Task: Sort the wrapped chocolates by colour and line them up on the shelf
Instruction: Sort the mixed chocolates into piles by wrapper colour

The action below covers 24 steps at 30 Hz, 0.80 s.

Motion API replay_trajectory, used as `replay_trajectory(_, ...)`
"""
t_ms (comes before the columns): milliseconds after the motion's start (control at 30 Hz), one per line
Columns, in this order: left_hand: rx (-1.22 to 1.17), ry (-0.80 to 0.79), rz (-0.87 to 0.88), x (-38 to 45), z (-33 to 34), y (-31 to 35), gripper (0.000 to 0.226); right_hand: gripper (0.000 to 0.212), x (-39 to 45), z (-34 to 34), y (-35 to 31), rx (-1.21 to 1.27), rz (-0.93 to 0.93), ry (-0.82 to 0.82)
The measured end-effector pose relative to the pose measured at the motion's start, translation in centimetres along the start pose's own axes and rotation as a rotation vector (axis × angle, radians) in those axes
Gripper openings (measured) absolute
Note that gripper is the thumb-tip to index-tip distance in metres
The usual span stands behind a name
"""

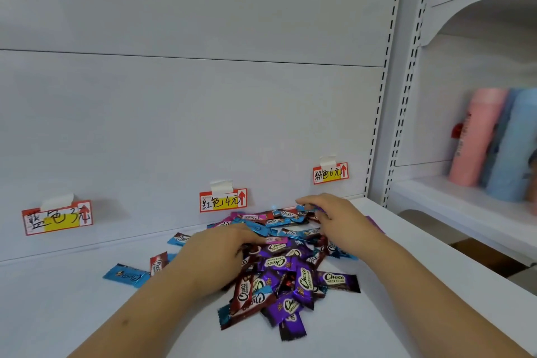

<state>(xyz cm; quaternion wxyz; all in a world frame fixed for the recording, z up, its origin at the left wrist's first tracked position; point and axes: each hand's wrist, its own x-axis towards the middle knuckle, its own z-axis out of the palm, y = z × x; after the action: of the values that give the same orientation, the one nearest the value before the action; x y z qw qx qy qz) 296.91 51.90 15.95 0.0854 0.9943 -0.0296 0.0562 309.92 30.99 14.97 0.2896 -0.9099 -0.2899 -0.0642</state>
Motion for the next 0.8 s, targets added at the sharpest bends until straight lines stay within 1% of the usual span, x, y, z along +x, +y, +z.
replay_trajectory(67, 0.005, 0.079, -0.034, -0.2, 0.0, -0.2, 0.048, 0.064, 0.2, 0.1, -0.1, -0.145, -0.015, 0.0)
replay_trajectory(133, -0.009, 0.194, -0.055, -0.1, -0.1, -0.2, 0.046, 0.07, 0.3, 0.5, -0.4, -0.27, -0.023, -0.031)
replay_trajectory(167, -0.015, 0.232, -0.067, 0.0, -0.1, -0.2, 0.046, 0.071, 0.4, 0.7, -0.6, -0.288, -0.018, -0.068)
replay_trajectory(233, -0.008, 0.282, -0.05, 0.5, 0.1, -0.3, 0.053, 0.071, 0.3, 1.1, -1.1, -0.202, 0.019, -0.171)
replay_trajectory(300, -0.004, 0.239, -0.011, 0.8, 0.6, -0.6, 0.064, 0.068, 0.0, 0.9, -1.5, -0.027, 0.045, -0.206)
replay_trajectory(367, -0.065, 0.105, -0.001, 0.7, 1.1, -0.7, 0.07, 0.069, -0.3, 0.2, -1.5, 0.178, 0.059, -0.175)
replay_trajectory(433, -0.11, -0.011, -0.01, 0.5, 1.1, -0.7, 0.067, 0.065, -0.6, -0.4, -1.4, 0.25, 0.058, -0.101)
replay_trajectory(467, -0.143, -0.017, -0.031, 0.5, 1.0, -0.7, 0.063, 0.063, -0.7, -0.5, -1.3, 0.251, 0.071, -0.042)
replay_trajectory(567, -0.247, 0.082, -0.086, 0.5, 0.6, -1.0, 0.062, 0.062, -0.4, -0.5, -0.6, 0.243, 0.144, 0.106)
replay_trajectory(667, -0.309, 0.15, -0.094, 0.6, 0.7, -1.0, 0.057, 0.063, -0.1, -0.3, 0.1, 0.144, 0.103, 0.187)
replay_trajectory(733, -0.303, 0.213, -0.078, 0.5, 0.7, -1.0, 0.056, 0.062, -0.1, -0.2, -0.2, 0.146, 0.047, 0.169)
replay_trajectory(800, -0.303, 0.292, -0.058, 0.5, 0.7, -1.0, 0.055, 0.063, -0.2, -0.1, -0.8, 0.163, 0.009, 0.09)
